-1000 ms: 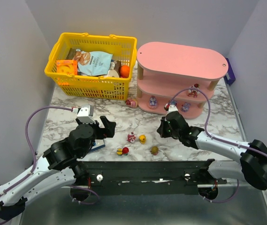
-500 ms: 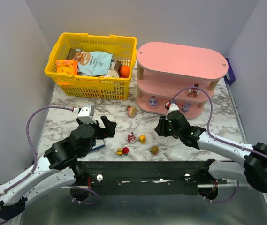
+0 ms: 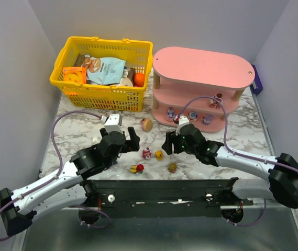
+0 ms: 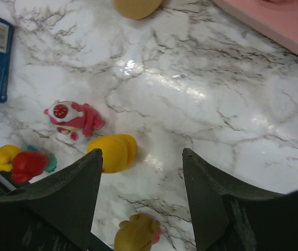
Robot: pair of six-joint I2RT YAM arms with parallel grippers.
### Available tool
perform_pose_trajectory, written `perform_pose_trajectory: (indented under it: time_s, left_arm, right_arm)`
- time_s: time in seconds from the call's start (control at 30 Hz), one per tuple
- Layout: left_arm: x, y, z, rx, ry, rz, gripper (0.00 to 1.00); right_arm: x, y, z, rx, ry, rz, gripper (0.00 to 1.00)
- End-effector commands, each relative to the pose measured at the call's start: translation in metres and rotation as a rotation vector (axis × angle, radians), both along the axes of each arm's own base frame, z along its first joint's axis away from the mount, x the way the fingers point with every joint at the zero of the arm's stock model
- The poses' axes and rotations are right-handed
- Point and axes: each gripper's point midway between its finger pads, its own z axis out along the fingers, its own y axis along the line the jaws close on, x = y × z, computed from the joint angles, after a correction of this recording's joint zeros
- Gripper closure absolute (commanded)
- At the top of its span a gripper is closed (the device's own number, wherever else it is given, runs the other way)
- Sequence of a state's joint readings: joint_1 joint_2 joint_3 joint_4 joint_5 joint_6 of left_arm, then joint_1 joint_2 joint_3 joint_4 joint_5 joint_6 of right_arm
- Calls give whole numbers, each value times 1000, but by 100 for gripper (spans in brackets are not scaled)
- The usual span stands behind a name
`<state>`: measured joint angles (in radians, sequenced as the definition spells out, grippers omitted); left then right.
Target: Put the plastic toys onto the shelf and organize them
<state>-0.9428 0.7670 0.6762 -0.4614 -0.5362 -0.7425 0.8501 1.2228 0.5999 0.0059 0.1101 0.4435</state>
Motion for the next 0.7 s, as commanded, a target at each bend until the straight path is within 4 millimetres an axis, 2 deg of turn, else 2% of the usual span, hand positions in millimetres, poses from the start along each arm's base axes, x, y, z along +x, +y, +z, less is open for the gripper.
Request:
perform_pose_trajectory:
  time_s: [0.0, 0.1, 0.13, 0.17, 0.33, 0.37, 0.4, 0.67]
  left_arm:
    - [2, -4, 8, -48, -15, -1, 1]
    - [0, 1, 11, -62, -24, 10, 1]
    - [-1, 3, 12, -67, -27, 10, 1]
    - [-2, 5, 14, -67, -29, 12, 1]
    - [-7, 19, 28, -90, -65, 36, 1]
    - [-8, 22, 29, -86, -65, 38, 1]
    - [-9, 25, 31, -89, -71, 43, 1]
    - [-14, 43, 41, -94, -105, 75, 1]
  right_arm:
    - [-7, 42, 23, 31, -98, 156, 30]
    - [-12, 63, 28, 17, -130, 211, 28]
    - [-10, 72, 37, 20, -153, 227, 26]
    - [-12, 79, 29, -6, -145, 244, 26]
    - [-12, 105, 18, -47, -140, 291, 25]
    - [-13, 112, 21, -44, -144, 302, 25]
    - [-13, 115, 10, -66, -129, 305, 25]
    - [-13, 123, -13, -140, -101, 278, 24]
